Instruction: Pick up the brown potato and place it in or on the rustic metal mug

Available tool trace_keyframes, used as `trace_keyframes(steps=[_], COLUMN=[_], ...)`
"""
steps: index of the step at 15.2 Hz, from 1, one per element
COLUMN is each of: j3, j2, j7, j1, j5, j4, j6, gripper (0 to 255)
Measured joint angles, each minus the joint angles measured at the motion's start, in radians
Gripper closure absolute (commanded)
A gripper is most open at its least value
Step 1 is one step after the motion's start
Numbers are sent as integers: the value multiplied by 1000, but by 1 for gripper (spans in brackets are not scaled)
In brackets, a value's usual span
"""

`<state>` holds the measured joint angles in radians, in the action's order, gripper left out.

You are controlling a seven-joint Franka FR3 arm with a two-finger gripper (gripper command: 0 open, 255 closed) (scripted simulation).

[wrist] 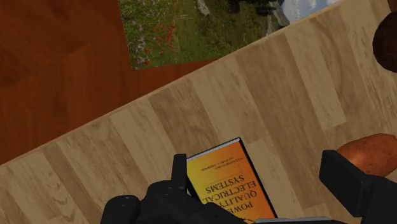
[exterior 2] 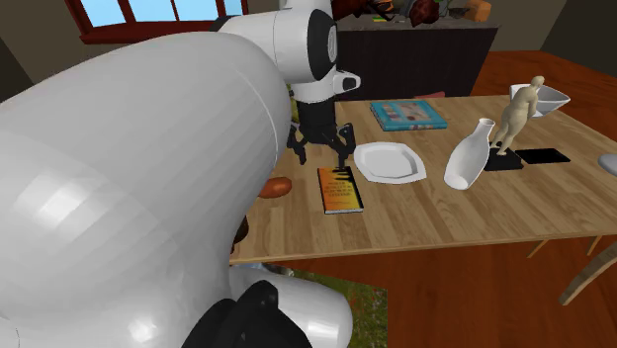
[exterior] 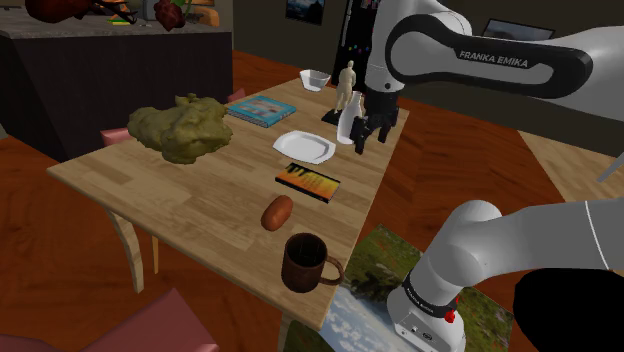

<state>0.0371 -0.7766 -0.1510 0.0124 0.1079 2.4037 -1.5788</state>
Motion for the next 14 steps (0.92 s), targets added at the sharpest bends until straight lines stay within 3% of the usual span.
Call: trace_keyframes(steps=[2, 7, 14], j3=[5, 72, 186], j2=[3, 41, 175], j7=[-23, -265, -623], j1=[4, 34, 70], j5=[-11, -130, -307], j4=[11, 89, 166], j6=[-13, -132, -383], gripper=[0, 0, 0])
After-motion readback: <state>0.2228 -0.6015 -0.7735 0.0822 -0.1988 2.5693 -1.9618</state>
